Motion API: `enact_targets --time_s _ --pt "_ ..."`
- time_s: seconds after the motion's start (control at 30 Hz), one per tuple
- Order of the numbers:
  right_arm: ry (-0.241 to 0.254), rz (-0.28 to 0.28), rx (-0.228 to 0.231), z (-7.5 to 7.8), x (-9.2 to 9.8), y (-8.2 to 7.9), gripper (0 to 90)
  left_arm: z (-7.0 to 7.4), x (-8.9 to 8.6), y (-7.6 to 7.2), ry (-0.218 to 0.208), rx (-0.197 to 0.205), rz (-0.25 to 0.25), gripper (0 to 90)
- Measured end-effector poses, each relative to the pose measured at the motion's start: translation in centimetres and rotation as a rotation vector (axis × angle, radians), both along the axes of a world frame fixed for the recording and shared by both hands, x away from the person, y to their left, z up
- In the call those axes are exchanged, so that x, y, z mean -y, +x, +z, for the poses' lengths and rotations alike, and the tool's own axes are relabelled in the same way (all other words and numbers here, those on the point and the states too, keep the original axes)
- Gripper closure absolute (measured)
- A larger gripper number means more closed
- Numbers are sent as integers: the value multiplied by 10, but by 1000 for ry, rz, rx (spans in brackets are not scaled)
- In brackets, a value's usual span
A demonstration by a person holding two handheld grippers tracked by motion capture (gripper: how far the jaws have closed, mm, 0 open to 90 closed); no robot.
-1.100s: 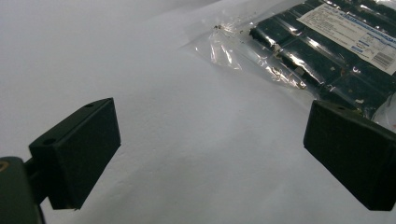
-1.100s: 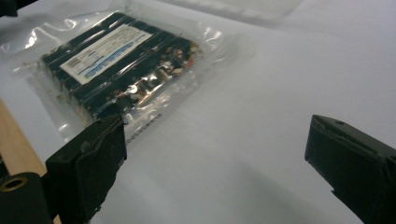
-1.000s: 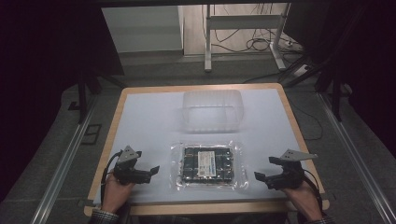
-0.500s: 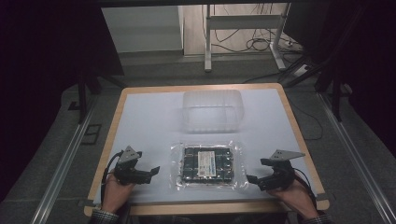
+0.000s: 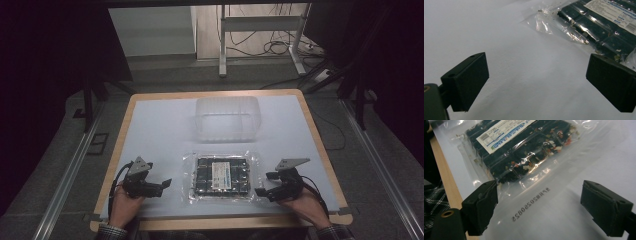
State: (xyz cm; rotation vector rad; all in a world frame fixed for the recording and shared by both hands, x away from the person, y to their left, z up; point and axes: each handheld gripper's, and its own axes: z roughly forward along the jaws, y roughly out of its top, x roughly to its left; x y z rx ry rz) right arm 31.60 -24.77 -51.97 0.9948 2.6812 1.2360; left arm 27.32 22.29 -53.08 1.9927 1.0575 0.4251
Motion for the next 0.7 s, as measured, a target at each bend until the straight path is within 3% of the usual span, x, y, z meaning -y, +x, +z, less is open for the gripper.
enact_targets --time_s 0.27,0.7 --pt "-6 52 -8 -2 -12 6 208 0 1 0 9 -1 2 42" --pt "-13 76 -12 -3 -25 24 297 -1 1 1 19 -4 5 42"
